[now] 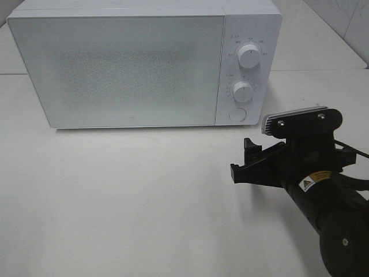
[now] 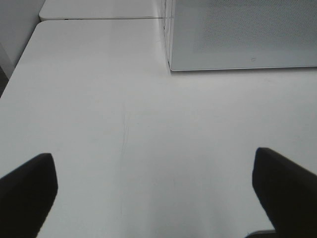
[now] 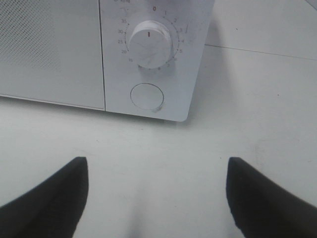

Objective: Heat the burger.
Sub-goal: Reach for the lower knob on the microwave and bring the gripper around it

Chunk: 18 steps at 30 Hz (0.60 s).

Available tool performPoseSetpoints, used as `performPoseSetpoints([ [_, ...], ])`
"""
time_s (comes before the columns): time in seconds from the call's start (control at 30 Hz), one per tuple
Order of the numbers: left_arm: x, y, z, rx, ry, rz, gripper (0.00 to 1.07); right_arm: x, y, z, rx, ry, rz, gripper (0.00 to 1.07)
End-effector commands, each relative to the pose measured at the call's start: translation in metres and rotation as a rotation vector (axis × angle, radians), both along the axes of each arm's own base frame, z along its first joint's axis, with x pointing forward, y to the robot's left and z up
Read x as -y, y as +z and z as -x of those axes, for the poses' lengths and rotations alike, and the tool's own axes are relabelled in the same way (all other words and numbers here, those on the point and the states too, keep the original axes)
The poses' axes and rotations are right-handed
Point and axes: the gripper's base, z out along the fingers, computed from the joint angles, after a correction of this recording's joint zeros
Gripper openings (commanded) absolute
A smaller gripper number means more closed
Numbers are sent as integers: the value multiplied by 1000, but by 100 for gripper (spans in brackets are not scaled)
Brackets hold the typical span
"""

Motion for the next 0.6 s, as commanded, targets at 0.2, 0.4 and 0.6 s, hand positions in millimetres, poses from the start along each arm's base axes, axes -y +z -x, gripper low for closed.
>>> performPoseSetpoints([
  [0.2, 0, 0, 2, 20, -1, 4, 100, -13, 24, -17, 224, -31, -38, 75],
  [0.4, 0, 0, 2, 20, -1, 4, 100, -10, 30, -32, 252, -75, -61, 75],
  [0.6, 0, 0, 2, 20, -1, 4, 100, -4, 37, -49, 288, -91, -73, 75],
])
